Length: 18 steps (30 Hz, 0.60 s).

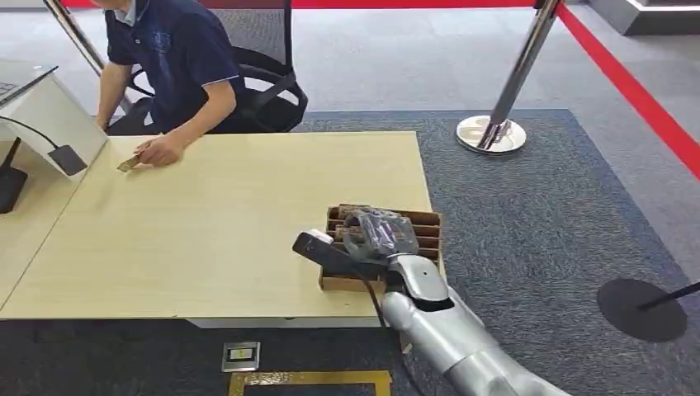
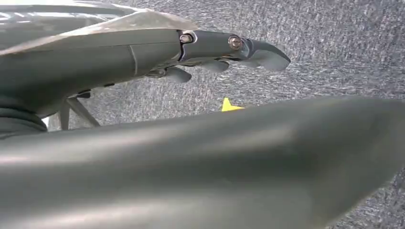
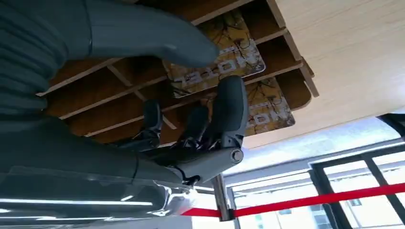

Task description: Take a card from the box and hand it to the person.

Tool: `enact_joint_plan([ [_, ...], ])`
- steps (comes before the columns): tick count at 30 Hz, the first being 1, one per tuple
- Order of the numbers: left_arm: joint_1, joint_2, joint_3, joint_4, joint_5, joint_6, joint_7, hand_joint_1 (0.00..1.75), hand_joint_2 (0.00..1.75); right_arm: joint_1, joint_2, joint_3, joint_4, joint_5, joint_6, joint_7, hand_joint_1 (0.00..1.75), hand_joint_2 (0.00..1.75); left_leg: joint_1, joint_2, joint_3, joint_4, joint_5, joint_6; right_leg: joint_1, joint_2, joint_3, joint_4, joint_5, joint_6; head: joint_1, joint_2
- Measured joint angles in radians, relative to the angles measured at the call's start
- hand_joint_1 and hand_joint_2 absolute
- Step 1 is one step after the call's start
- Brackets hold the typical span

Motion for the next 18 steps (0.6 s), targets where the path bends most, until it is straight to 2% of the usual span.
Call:
enact_joint_plan([
  [9,0.0,0.0,0.0,0.0,0.001,0.0,0.0,0.0,0.0,0.0,0.0,-0.001,-0.005,0.003,0.0,0.0,0.79,1.75,0.0,0.0,0.0,0.0,0.0,0.0,0.0,0.0,0.0,0.0,0.0,0.0,0.0,0.0],
  [18,0.0,0.0,0.0,0.0,0.001,0.0,0.0,0.0,0.0,0.003,0.0,-0.005,-0.012,0.004,0.0,-0.001,0.79,1.75,0.0,0.0,0.0,0.0,0.0,0.0,0.0,0.0,0.0,0.0,0.0,0.0,0.0,0.0],
])
